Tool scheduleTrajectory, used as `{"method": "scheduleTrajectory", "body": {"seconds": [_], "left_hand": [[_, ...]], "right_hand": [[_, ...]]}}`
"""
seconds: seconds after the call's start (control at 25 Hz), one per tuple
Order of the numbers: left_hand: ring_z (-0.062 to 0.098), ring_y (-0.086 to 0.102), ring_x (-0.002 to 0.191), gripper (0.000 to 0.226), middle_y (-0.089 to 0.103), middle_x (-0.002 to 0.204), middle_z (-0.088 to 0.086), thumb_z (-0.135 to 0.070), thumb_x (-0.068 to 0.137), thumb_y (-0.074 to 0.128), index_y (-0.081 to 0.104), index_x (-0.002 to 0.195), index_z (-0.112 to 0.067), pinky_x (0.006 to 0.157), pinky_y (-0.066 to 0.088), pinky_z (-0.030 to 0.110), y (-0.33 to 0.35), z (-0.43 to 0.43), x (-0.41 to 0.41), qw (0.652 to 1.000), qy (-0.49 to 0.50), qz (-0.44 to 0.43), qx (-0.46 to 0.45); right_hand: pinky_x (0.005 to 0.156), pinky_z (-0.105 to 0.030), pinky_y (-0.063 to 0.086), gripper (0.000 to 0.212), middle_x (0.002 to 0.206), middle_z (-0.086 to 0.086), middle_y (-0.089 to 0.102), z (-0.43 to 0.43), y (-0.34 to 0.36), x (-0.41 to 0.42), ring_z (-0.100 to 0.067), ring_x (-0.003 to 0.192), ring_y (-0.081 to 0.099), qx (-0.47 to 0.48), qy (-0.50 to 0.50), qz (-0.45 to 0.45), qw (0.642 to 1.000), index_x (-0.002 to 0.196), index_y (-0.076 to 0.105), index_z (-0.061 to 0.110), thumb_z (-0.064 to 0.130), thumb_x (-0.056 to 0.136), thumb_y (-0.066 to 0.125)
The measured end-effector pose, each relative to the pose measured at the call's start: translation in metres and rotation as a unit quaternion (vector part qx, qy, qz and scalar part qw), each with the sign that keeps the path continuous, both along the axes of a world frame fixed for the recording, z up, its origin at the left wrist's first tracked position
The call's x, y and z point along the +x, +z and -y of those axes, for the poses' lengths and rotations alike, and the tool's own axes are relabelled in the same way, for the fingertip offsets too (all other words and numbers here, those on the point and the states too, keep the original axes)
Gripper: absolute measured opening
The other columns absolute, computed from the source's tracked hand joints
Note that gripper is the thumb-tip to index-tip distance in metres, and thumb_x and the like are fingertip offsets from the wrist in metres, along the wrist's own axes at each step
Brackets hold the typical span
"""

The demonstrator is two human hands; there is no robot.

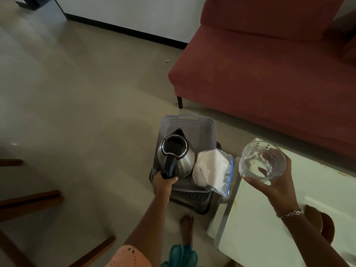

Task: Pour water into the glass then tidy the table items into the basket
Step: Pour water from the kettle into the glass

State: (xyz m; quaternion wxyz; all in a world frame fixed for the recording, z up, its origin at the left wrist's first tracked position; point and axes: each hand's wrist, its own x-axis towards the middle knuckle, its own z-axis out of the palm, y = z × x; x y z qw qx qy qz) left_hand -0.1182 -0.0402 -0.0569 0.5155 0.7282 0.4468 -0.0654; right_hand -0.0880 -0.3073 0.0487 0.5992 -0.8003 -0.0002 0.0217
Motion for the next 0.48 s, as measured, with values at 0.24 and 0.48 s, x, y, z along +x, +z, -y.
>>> {"method": "scheduleTrajectory", "body": {"seconds": [0.24, 0.48], "left_hand": [[0.021, 0.047, 0.064, 0.024, 0.050, 0.066, 0.007, 0.019, 0.070, 0.055, 0.060, 0.086, 0.002, 0.051, 0.038, 0.020, 0.000, -0.015, 0.009, 0.995, 0.060, 0.070, -0.034], [0.020, 0.044, 0.066, 0.019, 0.048, 0.061, 0.005, 0.012, 0.067, 0.057, 0.055, 0.071, -0.006, 0.053, 0.037, 0.025, 0.024, -0.034, 0.014, 0.991, 0.054, 0.117, -0.041]], "right_hand": [[0.089, -0.029, 0.044, 0.091, 0.119, 0.028, 0.039, -0.009, 0.004, -0.004, 0.014, 0.108, 0.046, -0.016, -0.026, -0.008, 1.000, 0.115, 0.034, 0.050, 0.073, 0.035, 0.072], [0.085, -0.022, 0.043, 0.090, 0.119, 0.032, 0.036, -0.007, 0.015, -0.014, 0.017, 0.107, 0.043, -0.034, -0.036, -0.009, 0.999, 0.114, 0.033, 0.054, 0.079, 0.035, 0.068]]}}
